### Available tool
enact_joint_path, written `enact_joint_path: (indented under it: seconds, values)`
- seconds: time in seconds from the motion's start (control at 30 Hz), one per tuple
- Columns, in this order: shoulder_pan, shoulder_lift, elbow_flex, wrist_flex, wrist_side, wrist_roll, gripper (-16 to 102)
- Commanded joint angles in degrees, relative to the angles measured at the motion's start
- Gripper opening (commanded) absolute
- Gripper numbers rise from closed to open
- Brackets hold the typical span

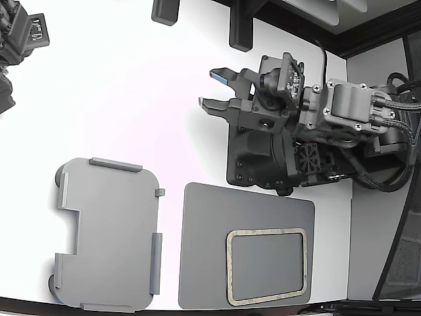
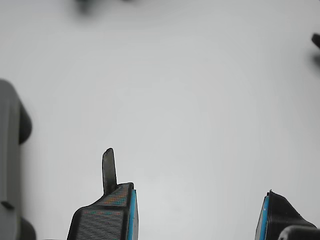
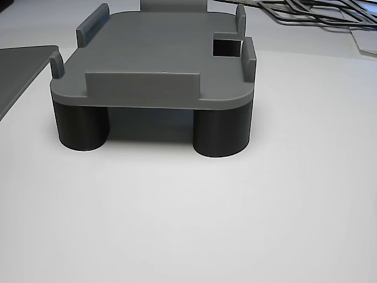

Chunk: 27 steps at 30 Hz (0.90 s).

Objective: Move top rectangular frame to the holder.

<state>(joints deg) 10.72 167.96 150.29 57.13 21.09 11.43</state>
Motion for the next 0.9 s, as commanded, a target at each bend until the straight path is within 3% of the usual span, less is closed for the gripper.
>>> enact_joint_path:
  seconds: [0.0, 0.33, 0.53, 0.73, 0.87]
  values:
    - [-0.79, 1.32, 2.37, -14.59, -3.78, -7.03, 99]
    - [-0.62, -1.05, -0.62, -15.38, -6.24, -7.29, 100]
    - [6.24, -15.47, -17.40, -0.62, -6.59, -2.11, 100]
    - [24.26, -28.04, -30.06, 13.97, 2.29, 13.18, 100]
    - [33.22, -36.74, -37.00, 23.03, 1.32, 23.82, 100]
